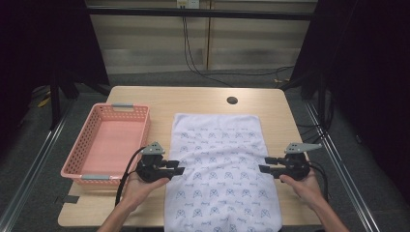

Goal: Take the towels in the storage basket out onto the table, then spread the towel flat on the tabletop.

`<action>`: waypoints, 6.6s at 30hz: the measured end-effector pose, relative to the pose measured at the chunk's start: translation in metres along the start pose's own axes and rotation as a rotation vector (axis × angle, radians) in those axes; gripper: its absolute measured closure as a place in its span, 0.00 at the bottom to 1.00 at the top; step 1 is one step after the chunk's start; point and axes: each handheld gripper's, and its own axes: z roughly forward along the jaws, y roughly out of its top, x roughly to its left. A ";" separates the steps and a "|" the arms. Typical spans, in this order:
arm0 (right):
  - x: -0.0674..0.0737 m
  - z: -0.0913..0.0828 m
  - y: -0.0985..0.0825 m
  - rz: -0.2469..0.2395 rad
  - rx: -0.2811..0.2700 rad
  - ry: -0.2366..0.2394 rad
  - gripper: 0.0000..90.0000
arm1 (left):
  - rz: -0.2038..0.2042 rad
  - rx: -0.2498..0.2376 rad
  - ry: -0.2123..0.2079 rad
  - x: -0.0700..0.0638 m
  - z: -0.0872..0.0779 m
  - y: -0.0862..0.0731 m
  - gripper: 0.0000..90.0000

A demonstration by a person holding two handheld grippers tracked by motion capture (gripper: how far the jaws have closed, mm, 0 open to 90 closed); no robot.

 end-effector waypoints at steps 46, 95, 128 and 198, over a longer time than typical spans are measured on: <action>0.001 0.020 -0.010 -0.046 0.123 -0.011 0.65 | 0.053 0.155 0.045 0.007 0.030 -0.005 0.73; -0.041 0.012 0.001 -0.021 0.076 -0.201 0.58 | 0.067 0.121 0.035 -0.005 0.022 0.002 0.76; -0.046 0.022 -0.005 0.029 0.079 -0.068 0.96 | -0.003 0.088 0.148 0.045 0.059 0.022 0.91; 0.026 -0.052 -0.012 0.001 0.020 0.046 0.97 | 0.010 0.020 -0.012 -0.029 -0.037 -0.027 0.97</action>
